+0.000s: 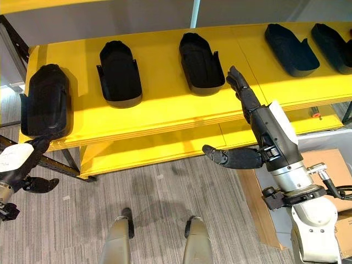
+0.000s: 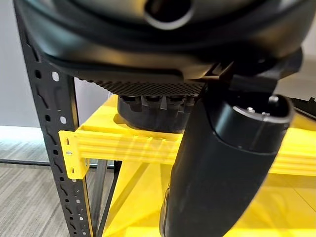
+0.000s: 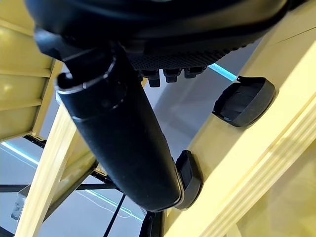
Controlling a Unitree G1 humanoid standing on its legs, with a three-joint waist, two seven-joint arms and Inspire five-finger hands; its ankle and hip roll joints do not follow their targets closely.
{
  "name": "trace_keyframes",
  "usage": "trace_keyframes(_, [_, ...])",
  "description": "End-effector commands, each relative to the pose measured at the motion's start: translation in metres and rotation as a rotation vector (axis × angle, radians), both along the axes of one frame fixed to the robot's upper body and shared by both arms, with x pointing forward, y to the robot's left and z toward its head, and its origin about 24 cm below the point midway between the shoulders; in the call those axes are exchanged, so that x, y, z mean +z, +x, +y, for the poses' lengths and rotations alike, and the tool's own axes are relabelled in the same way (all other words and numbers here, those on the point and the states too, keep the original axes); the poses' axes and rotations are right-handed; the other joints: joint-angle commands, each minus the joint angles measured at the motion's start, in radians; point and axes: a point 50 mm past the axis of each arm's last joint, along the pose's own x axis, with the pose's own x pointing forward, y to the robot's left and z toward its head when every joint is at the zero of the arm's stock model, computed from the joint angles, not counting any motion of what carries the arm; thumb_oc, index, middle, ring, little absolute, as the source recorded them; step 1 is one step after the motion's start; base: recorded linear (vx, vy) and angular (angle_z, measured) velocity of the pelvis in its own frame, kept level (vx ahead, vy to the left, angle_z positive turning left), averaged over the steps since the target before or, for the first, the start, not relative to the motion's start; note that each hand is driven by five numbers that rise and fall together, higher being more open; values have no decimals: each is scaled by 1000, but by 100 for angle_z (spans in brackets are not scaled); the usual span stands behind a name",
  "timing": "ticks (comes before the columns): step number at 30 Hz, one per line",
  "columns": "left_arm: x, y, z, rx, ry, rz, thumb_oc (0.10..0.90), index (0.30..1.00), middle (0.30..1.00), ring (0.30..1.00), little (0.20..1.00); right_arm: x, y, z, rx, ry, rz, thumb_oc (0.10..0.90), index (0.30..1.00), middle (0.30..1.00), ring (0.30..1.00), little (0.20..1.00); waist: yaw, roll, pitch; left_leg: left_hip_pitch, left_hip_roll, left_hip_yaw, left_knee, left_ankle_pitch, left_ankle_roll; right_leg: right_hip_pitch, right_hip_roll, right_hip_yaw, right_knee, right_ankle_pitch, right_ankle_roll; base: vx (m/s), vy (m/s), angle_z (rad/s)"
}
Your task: Move parts from the plastic box to the shelf.
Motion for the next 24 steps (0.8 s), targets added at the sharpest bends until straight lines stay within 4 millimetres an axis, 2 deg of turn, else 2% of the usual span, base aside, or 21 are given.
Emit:
trace_keyframes(1, [58, 17, 6, -17, 143, -212, 900, 1000, 1000, 1000, 1000, 44, -5, 8, 42, 2, -278, 900, 1000, 1000, 1000, 1000, -15, -5, -21, 27, -30, 25, 22, -81, 77, 51, 48, -12, -29, -20, -71, -12, 2, -6])
trace_keyframes(9, [55, 22, 9, 1, 146, -199, 900, 1000, 1000, 1000, 1000, 44, -5, 9, 48, 7, -281, 900, 1000, 1000, 1000, 1000, -19, -6, -21, 24, -28, 28, 22, -80, 77, 49, 49, -10, -29, -19, -71, 0, 0, 0])
trace_keyframes(24, [63, 32, 17, 33, 162, -217, 900, 1000, 1000, 1000, 1000, 47, -3, 11, 66, 7, -285, 900, 1000, 1000, 1000, 1000, -26, -3, -19, 21, -25, 31, 27, -81, 75, 43, 50, -3, -28, -21, -69, 0, 0, 0])
